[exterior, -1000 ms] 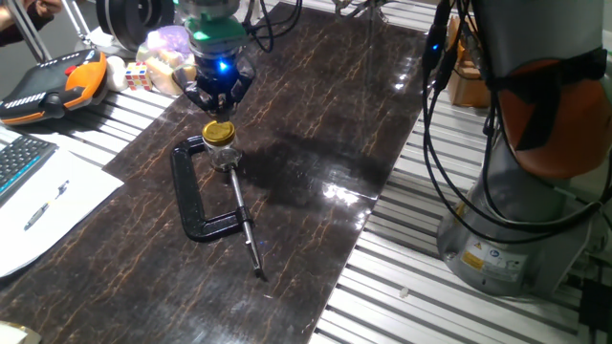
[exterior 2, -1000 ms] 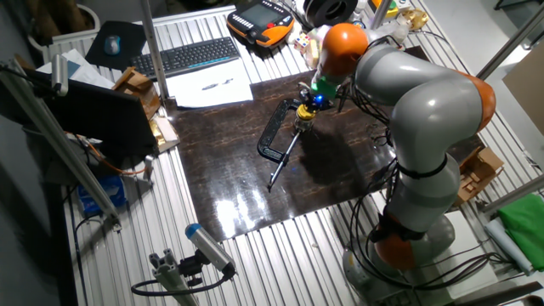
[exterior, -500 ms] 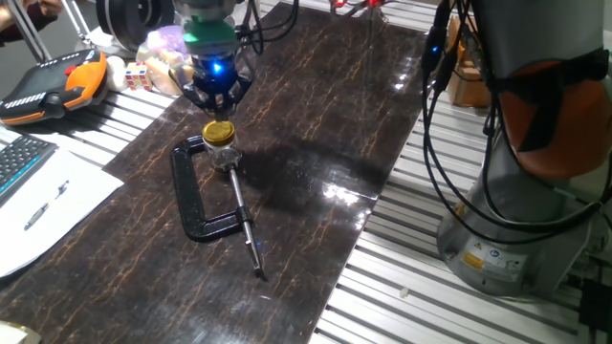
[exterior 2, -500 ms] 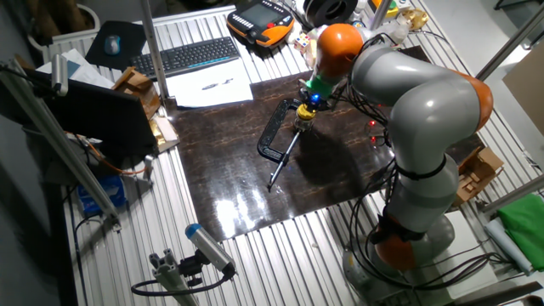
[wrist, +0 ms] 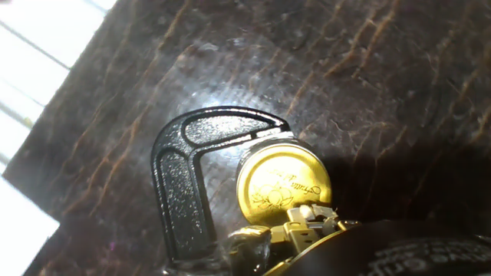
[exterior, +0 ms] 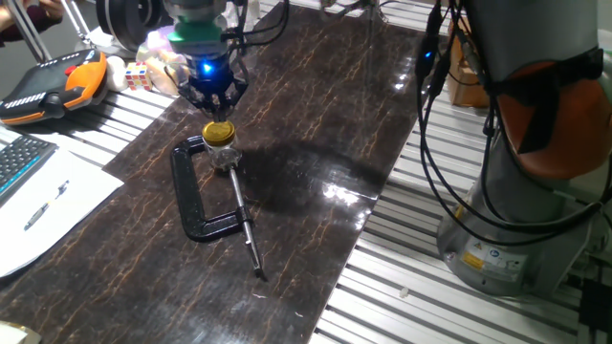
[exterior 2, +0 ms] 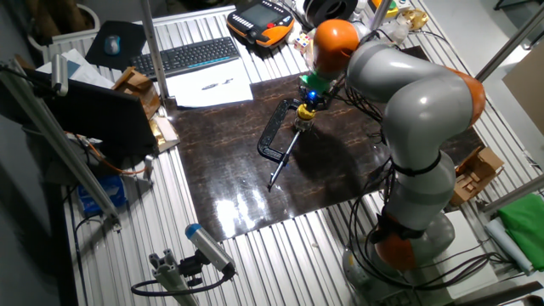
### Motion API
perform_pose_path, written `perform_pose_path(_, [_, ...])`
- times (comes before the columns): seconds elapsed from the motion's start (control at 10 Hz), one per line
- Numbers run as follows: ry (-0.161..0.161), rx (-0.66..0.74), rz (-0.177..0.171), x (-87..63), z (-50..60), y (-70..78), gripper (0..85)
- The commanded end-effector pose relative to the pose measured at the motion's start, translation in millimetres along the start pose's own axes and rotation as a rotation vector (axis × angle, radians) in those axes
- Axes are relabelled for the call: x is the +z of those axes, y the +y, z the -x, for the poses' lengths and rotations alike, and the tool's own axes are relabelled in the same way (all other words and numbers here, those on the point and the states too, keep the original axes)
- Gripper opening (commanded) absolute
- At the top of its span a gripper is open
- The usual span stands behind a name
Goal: Unscrew the lid from the jar
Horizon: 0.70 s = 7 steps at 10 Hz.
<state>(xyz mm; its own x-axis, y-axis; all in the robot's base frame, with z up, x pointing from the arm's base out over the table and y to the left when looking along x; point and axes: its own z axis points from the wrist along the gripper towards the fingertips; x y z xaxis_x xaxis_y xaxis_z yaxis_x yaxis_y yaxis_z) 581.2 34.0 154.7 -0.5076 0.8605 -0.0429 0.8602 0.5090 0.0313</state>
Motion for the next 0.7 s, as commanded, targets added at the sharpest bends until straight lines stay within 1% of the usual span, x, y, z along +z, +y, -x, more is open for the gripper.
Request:
perform_pose_path(0.0, [-0.032, 1.108, -0.047, 0.3, 0.2, 0.4, 0.7])
perform_pose_path(0.1, [-0.029, 1.119, -0.047, 0.4, 0.3, 0.5, 0.7])
perform_pose_path(0.2, [-0.016, 1.135, -0.039, 1.3, 1.1, 0.7, 0.7])
perform_pose_path(0.4, [-0.013, 1.189, -0.028, 3.0, 2.2, 2.2, 0.7])
perform_pose_path(0.5, [-0.012, 1.209, -0.043, 3.1, 2.7, 2.4, 0.7])
perform_pose_path(0.6, [-0.016, 1.239, -0.049, 3.7, 2.4, 3.4, 1.0])
